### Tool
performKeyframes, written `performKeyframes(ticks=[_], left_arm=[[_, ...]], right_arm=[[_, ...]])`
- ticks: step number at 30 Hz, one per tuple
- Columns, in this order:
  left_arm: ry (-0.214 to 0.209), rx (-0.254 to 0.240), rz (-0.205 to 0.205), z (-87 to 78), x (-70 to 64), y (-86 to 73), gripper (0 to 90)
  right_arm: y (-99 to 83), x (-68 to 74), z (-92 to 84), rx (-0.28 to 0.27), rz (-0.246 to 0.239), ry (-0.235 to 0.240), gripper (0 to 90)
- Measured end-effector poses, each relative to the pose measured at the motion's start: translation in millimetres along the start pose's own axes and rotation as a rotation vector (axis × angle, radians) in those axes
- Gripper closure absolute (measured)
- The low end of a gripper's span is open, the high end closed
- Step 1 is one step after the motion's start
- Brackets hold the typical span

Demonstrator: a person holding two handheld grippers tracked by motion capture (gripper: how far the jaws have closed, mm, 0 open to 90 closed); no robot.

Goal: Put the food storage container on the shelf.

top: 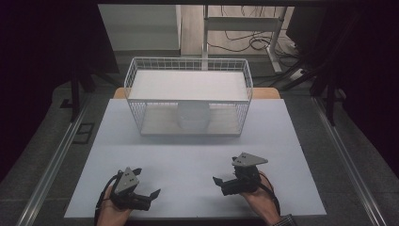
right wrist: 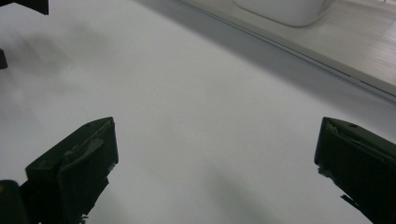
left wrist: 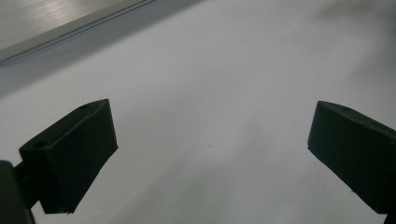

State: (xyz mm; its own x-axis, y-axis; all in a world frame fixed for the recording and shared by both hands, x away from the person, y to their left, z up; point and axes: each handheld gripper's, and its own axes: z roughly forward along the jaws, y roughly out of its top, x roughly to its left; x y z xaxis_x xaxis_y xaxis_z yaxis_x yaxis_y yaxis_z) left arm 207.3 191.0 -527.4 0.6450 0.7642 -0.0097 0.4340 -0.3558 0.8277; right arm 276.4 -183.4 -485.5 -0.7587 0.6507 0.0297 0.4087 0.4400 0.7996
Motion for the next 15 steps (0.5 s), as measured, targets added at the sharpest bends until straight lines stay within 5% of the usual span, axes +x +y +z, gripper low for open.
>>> performKeyframes(ticks=[15], left_arm=[[0.054,-0.009,-0.043,-24.9,14.5,-9.9,1.1]], right_arm=[[-14.3,-4.0,-21.2,-0.001,0.022,-0.023,0.0]])
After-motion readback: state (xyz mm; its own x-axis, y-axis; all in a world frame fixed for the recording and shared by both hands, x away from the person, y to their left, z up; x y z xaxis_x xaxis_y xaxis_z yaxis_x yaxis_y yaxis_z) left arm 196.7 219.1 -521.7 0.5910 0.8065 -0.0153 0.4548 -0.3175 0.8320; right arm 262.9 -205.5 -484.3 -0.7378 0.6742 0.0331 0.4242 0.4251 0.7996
